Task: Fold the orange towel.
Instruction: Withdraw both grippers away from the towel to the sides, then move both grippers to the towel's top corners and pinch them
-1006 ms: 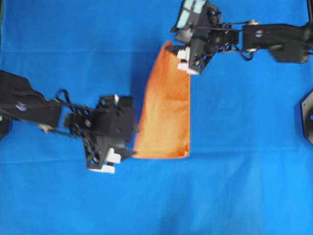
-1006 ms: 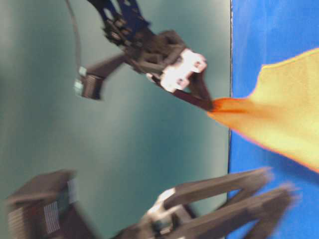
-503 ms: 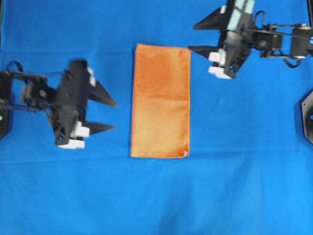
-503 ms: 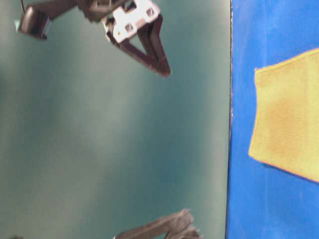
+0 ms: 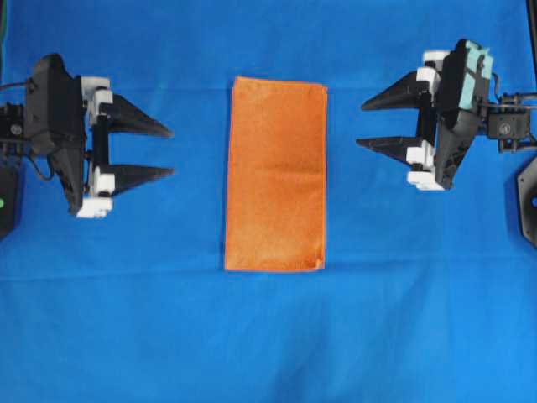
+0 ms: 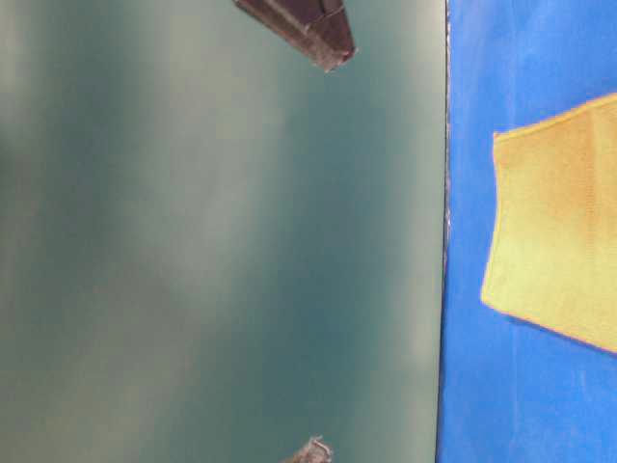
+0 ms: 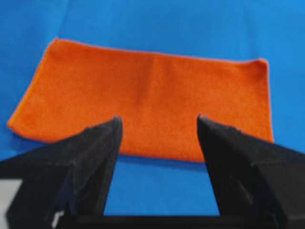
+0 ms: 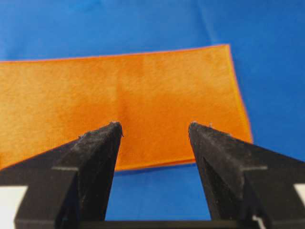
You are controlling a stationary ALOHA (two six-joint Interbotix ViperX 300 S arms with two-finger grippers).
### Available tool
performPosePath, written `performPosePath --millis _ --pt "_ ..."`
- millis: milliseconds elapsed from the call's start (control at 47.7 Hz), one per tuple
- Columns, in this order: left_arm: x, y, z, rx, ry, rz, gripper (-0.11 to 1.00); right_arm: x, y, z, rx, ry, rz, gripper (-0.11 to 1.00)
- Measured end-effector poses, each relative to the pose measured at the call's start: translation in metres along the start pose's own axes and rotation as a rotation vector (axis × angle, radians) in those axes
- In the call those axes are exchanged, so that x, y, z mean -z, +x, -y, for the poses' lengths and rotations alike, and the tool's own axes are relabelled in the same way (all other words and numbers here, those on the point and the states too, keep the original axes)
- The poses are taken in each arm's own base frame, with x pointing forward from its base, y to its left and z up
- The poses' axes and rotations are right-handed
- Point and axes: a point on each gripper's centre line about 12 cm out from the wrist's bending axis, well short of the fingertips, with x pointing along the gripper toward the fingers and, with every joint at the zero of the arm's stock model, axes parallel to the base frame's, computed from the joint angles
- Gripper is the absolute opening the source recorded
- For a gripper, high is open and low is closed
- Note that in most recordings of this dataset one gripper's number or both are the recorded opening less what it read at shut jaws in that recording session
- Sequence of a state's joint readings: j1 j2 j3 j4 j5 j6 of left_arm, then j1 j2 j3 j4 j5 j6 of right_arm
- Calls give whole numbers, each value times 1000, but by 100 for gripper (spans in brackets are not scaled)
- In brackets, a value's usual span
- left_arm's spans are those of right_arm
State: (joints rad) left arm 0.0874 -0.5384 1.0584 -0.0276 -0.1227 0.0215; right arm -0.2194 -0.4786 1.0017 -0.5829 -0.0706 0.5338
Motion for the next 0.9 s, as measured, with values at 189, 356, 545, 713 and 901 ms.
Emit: performPosePath --millis 189,356,545,713,901 --pt "1 1 -2 -8 -4 8 57 1 0 -2 -14 17 13 61" --pt "0 1 -2 -8 -3 12 57 1 0 -2 -16 21 15 61" --pt "-5 9 -4 -14 -5 26 58 0 1 1 -5 28 14 61" --pt "-12 31 -24 -75 -30 5 58 -1 13 29 78 71 -13 61" --pt "-19 64 -50 -138 -58 -27 63 -2 37 54 147 96 -76 61"
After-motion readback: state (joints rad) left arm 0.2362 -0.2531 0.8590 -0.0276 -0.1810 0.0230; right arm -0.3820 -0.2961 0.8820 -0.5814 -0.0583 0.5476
